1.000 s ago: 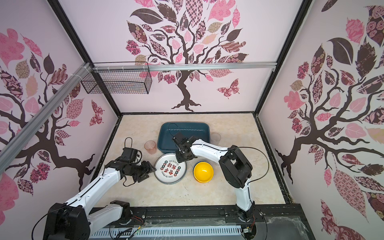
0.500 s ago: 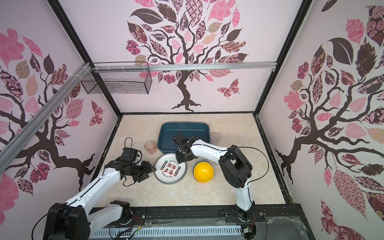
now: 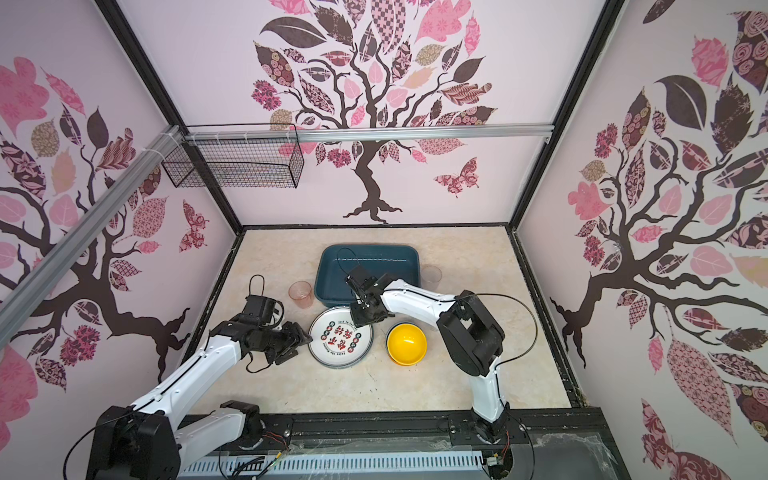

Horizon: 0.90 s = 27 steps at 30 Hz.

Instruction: Place the mixed dishes into the plastic bin

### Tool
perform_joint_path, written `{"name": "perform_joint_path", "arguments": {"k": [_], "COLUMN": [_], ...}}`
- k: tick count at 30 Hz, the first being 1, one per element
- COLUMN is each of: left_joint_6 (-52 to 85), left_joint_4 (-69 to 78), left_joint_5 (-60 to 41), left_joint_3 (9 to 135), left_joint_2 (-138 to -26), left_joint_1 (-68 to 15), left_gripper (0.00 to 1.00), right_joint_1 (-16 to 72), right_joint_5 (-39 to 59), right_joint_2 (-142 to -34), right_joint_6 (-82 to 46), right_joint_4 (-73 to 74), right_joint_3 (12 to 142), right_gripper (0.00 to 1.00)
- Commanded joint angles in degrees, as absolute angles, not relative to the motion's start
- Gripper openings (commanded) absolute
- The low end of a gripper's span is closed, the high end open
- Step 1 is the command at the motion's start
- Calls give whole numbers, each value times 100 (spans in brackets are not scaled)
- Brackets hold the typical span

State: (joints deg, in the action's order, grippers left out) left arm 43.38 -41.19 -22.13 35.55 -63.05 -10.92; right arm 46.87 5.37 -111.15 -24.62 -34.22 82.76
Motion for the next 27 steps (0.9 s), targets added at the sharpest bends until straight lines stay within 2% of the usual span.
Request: {"name": "perform_joint_path", "arguments": {"k": [1, 14, 22, 27], "left_joint_6": [4315, 4324, 4333, 4324], "left_joint_4": [-4104, -4109, -4115, -4113], "left_joint_5": [-2162, -2162, -2145, -2146], "left_joint_3": [3436, 3436, 3435, 3424], "left_joint_2": [-6302, -6289, -6276, -6293], "left_joint_1": [-1123, -1133, -1134, -1147], "left_gripper": [63, 63, 63, 63], "right_joint_1": [4715, 4711, 4716, 4712], "right_joint_5": [486, 138, 331, 130], "right_joint_2": [-11166, -10892, -11051, -10930], "right_joint_6": [-2487, -2496, -2542, -2533], "right_joint_4": [-3472, -3507, -3369, -3473], "right_joint_3": [8187, 8121, 8041, 8106], "right_gripper": [45, 48, 44, 46]}}
